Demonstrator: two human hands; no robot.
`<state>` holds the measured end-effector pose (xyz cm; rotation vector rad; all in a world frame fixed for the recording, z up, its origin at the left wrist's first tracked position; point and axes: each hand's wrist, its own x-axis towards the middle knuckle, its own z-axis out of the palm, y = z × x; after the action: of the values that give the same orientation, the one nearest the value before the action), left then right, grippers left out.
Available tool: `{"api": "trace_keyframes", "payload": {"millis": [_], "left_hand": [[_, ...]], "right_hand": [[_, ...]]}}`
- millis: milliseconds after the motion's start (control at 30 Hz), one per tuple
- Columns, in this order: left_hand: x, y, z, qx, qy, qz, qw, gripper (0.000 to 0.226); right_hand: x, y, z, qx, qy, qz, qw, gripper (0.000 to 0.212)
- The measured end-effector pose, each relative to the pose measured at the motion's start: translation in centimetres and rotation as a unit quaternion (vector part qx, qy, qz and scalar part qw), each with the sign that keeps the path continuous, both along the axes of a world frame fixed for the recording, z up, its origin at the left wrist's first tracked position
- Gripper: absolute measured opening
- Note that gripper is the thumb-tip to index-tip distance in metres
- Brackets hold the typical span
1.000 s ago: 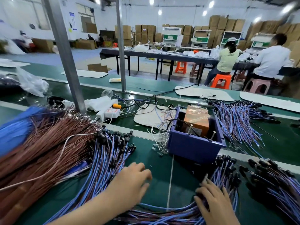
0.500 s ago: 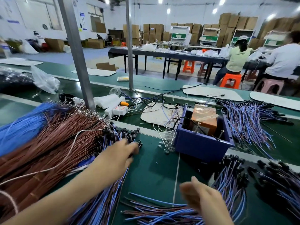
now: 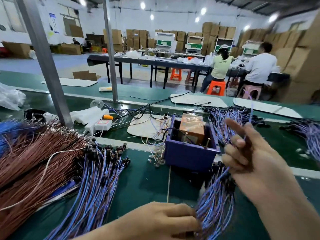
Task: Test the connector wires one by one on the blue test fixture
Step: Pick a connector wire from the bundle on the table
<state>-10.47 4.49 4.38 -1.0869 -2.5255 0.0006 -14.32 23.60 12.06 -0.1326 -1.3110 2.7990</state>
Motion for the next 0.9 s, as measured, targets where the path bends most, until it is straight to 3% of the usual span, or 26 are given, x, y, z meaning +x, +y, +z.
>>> {"api": "trace_keyframes", "payload": {"millis": [67, 133, 200, 233, 267, 367, 500, 600, 733, 800, 900], "left_hand": [[-0.6, -0.2, -2.0, 0.017, -0.13, 0.004, 0.991, 0.016], [-2.3, -0.7, -3.9, 0.011, -0.148, -0.069, 0.987, 0.024], [-3.7, -0.5, -2.7, 0.01, -0.14, -0.037, 0.989, 0.038], [-4.5, -0.1, -2.1, 0.067, -0.144, -0.034, 0.987, 0.041], [-4.9, 0.6, -1.2, 0.166, -0.175, -0.022, 0.97, 0.04], [-5.6, 3.0, 3.0, 0.449, -0.192, 0.007, 0.873, 0.032], [-6.4, 5.2, 6.4, 0.532, -0.284, -0.027, 0.797, 0.031], [-6.4, 5.8, 6.6, 0.605, -0.345, -0.051, 0.716, 0.022], [-6.5, 6.1, 6.5, 0.646, -0.38, -0.056, 0.66, 0.019], [-6.7, 6.1, 6.5, 0.657, -0.392, -0.047, 0.642, 0.018], [-7.0, 5.9, 5.9, 0.649, -0.398, -0.034, 0.647, 0.017]], "right_hand": [[0.0, 0.7, -0.5, 0.043, 0.045, -0.081, 0.995, 0.039], [-0.2, 0.8, -1.2, 0.089, 0.058, -0.148, 0.983, 0.044], [-0.1, 0.3, -1.9, 0.135, 0.08, -0.154, 0.976, 0.049], [-0.3, -0.1, -2.3, 0.153, 0.091, -0.151, 0.972, 0.052], [-0.3, -0.6, -2.6, 0.173, 0.099, -0.138, 0.97, 0.057], [-0.7, -2.0, -3.7, 0.238, 0.095, -0.073, 0.964, 0.077], [-0.9, -3.4, -5.5, 0.346, 0.074, -0.047, 0.934, 0.077], [-0.8, -3.6, -6.3, 0.381, 0.062, -0.054, 0.921, 0.075], [-0.8, -3.6, -6.9, 0.34, 0.065, -0.04, 0.937, 0.063], [-0.9, -3.7, -7.0, 0.312, 0.091, -0.036, 0.945, 0.049], [-1.3, -3.0, -6.7, 0.3, 0.139, -0.061, 0.942, 0.015]]}}
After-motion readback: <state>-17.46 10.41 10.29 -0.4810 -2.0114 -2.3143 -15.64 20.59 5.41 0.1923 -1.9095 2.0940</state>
